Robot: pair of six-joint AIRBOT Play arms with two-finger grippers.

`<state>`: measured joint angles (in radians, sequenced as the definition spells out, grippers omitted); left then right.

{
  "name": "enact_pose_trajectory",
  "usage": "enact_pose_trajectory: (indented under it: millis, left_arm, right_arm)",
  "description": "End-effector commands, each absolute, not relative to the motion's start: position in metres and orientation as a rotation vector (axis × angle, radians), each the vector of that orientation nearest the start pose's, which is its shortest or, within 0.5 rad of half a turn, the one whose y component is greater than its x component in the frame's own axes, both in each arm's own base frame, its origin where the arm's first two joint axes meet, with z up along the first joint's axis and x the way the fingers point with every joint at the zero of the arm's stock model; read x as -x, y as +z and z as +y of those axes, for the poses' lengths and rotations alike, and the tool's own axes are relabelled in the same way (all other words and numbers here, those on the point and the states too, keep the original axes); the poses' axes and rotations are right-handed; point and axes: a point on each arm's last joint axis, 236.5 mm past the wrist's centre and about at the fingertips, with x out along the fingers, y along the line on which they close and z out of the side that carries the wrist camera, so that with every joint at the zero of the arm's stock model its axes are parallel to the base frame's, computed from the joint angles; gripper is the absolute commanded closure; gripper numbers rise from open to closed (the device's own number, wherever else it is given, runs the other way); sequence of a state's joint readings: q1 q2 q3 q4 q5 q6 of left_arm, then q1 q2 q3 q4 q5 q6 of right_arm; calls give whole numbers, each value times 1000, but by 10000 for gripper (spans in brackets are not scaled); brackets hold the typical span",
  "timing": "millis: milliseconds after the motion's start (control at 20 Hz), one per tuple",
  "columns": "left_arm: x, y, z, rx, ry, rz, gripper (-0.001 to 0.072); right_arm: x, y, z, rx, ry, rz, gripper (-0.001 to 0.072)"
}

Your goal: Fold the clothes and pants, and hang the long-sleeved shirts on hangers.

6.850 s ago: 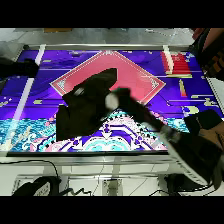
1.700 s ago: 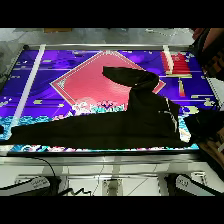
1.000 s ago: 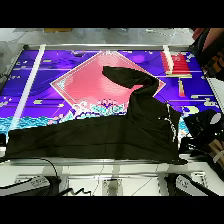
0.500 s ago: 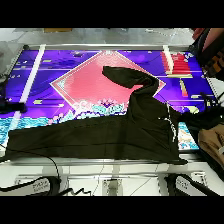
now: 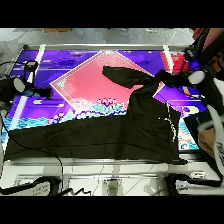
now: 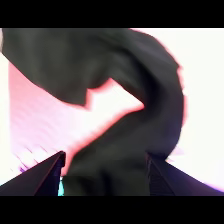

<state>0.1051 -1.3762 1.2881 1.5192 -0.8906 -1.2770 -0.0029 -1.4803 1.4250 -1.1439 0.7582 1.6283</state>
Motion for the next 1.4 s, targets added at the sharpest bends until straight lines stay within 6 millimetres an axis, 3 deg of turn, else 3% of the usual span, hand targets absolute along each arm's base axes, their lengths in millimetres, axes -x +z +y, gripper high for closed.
enact_pose_trajectory:
  millis: [0, 200, 400, 600, 700, 800, 850, 900, 1000, 1100, 1200, 1350]
  left_arm:
    - [-481, 51, 25, -168, -86, 928, 13]
    - [-490, 57, 27, -171, -77, 883, 13]
    - [-493, 52, 27, -172, -76, 881, 13]
    - [-495, 34, 27, -168, -81, 917, 13]
    - [-495, 24, 26, -162, -85, 937, 13]
    - [-496, 16, 26, -161, -88, 954, 12]
    - [-496, 14, 26, -161, -88, 959, 13]
    - [-496, 13, 26, -160, -88, 961, 12]
    - [-496, 13, 26, -160, -88, 959, 12]
    - [-495, 13, 26, -160, -89, 963, 12]
    - [-495, 17, 23, -142, -93, 955, 12]
    - [-495, 28, 4, -36, -127, 928, 13]
  right_arm:
    - [-583, 56, 109, -666, 152, 814, 160]
    - [-612, 13, 119, -754, 148, 864, 163]
    - [-618, -30, 114, -865, 60, 932, 192]
    - [-619, -43, 101, -813, 20, 936, 204]
    - [-626, -43, 86, -817, -30, 897, 271]
    - [-641, -33, 74, -833, -49, 811, 303]
    - [-649, -25, 69, -835, -51, 757, 438]
    - [-654, -20, 67, -835, -51, 726, 656]
    - [-655, -13, 71, -847, -37, 731, 683]
    - [-642, -1, 93, -850, 22, 823, 683]
    - [-625, 29, 120, -712, 164, 892, 683]
    - [-586, 99, 164, -451, 409, 911, 683]
